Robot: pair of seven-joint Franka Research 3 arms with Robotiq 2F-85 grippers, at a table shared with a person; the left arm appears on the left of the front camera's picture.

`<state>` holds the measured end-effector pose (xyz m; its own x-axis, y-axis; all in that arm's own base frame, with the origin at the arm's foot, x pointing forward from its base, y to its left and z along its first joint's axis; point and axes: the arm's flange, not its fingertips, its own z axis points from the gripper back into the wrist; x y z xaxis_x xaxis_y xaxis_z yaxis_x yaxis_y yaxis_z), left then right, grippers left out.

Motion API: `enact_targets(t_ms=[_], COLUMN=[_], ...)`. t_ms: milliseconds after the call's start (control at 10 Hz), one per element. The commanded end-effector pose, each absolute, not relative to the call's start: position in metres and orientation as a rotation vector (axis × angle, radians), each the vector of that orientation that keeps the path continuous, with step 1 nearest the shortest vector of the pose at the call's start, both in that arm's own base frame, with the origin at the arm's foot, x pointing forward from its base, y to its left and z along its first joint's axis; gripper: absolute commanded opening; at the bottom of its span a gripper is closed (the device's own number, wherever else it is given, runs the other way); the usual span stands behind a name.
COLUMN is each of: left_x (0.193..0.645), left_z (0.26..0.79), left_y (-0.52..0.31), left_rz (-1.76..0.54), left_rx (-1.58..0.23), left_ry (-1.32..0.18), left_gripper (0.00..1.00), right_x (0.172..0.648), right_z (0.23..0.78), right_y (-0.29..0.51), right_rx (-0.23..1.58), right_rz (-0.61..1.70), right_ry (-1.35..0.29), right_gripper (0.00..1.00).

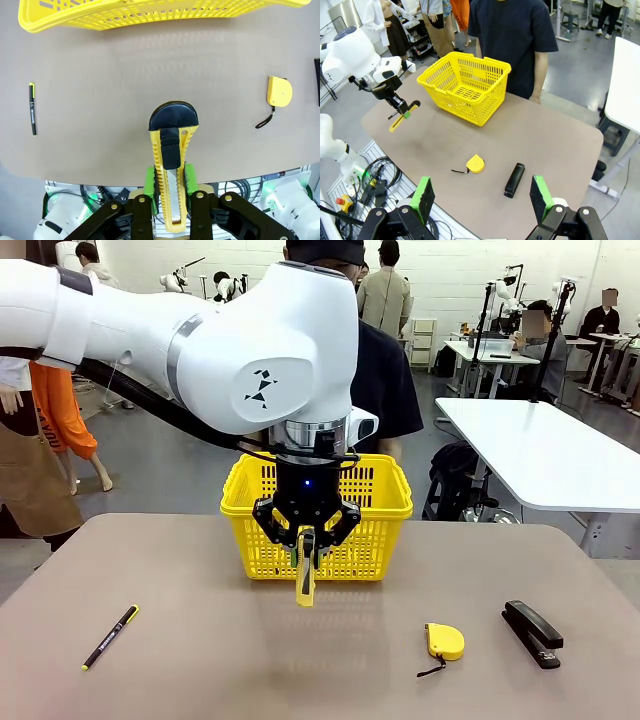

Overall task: Place the items the person wants into the basket.
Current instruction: Pick up the item the person points to and place it in the Market Basket.

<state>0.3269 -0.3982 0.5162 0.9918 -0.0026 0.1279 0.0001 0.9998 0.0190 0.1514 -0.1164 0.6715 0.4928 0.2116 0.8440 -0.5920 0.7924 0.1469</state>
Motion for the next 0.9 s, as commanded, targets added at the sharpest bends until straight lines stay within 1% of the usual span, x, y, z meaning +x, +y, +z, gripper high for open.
enact_targets(t_ms=[0, 100, 200, 300, 400, 600, 700, 800], left_x=[0.328, 0.327, 0.355, 0.395, 0.428, 0.474, 0.492, 0.504], left_z=[0.519, 0.516, 0.535, 0.561, 0.575, 0.596, 0.604, 0.606], left_y=[-0.397, -0.398, -0.398, -0.395, -0.389, -0.373, -0.367, -0.364], left_rz=[-0.006, -0.001, 0.048, -0.017, -0.180, -0.262, -0.350, -0.437], left_rx=[0.016, 0.019, 0.019, 0.008, 0.072, 0.114, 0.115, 0.137], left_ry=[-0.138, -0.128, -0.210, -0.103, 0.015, 0.060, 0.096, 0.086], left_gripper=[0.00, 0.27, 0.27, 0.27, 0.27, 0.27, 0.27, 0.27], right_x=[0.152, 0.152, 0.152, 0.152, 0.152, 0.152, 0.152, 0.152], right_z=[0.670, 0.670, 0.670, 0.670, 0.670, 0.670, 0.670, 0.670], right_y=[-0.116, -0.116, -0.116, -0.116, -0.116, -0.116, -0.116, -0.116], right_rx=[0.450, 0.450, 0.450, 0.450, 0.450, 0.450, 0.450, 0.450], right_rz=[0.500, 0.500, 0.500, 0.500, 0.500, 0.500, 0.500, 0.500], right_ry=[-0.921, -0.921, -0.921, -0.921, -0.921, -0.921, -0.921, -0.921], right_gripper=[1.00, 1.00, 1.00, 1.00, 1.00, 1.00, 1.00, 1.00])
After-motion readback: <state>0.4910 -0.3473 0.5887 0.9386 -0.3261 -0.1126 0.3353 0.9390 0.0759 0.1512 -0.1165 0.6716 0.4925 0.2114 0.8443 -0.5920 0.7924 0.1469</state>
